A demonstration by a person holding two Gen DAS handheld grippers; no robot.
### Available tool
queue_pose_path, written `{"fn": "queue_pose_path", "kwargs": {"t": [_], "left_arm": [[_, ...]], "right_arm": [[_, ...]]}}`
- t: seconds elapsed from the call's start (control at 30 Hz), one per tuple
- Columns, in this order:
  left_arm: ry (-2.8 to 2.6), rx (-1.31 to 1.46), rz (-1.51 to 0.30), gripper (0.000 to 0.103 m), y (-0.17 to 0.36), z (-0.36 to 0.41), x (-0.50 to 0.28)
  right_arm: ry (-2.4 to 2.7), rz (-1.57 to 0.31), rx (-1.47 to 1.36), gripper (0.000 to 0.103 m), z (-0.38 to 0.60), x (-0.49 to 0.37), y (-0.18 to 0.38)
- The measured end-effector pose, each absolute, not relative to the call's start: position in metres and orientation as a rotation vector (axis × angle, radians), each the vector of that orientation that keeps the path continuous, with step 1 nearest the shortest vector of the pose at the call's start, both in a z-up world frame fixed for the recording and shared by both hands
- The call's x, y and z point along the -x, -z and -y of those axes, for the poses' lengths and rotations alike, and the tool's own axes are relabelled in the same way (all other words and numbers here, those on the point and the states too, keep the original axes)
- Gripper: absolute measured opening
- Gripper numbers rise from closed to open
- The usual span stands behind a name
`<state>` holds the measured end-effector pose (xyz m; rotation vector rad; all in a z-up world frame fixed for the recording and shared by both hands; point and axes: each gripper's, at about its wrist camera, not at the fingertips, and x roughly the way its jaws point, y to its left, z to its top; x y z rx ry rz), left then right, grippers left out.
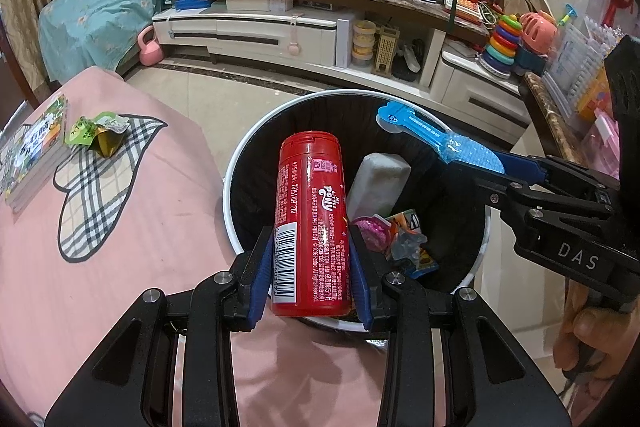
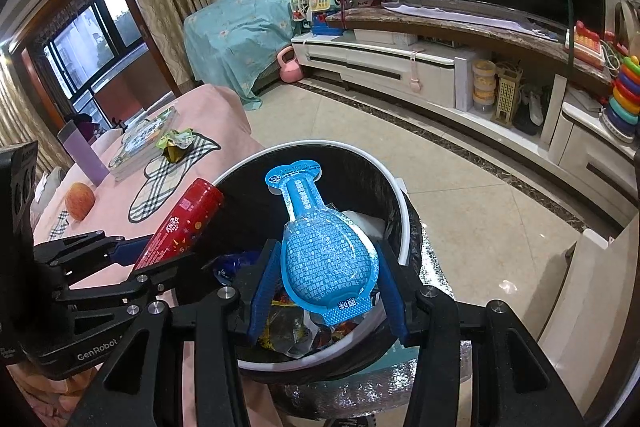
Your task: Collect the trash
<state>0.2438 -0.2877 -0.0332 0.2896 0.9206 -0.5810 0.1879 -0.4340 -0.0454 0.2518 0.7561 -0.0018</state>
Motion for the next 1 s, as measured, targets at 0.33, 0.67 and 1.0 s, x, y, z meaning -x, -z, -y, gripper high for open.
{"fn": "queue_pose_path", "kwargs": {"t": [0.33,0.67,1.0], "left_arm": [[0.539,-0.264,-0.892,0.062,0.024,0.272,-0.237],[0.484,-0.102,-0.851,0.084,0.014,0.205,-0.200],[0.469,0.041,-0.779,0.096,0.017,0.136,-0.141]], "right_arm": [[-0.010,-0.742,-0.303,0.055,0.441,-0.185,0.040],[-0.037,-0.638,-0.385,0.097,0.425,-0.145,0.022],[-0.075,-0.557,-0.486,0.102,0.379,-0.089,0.027]]}}
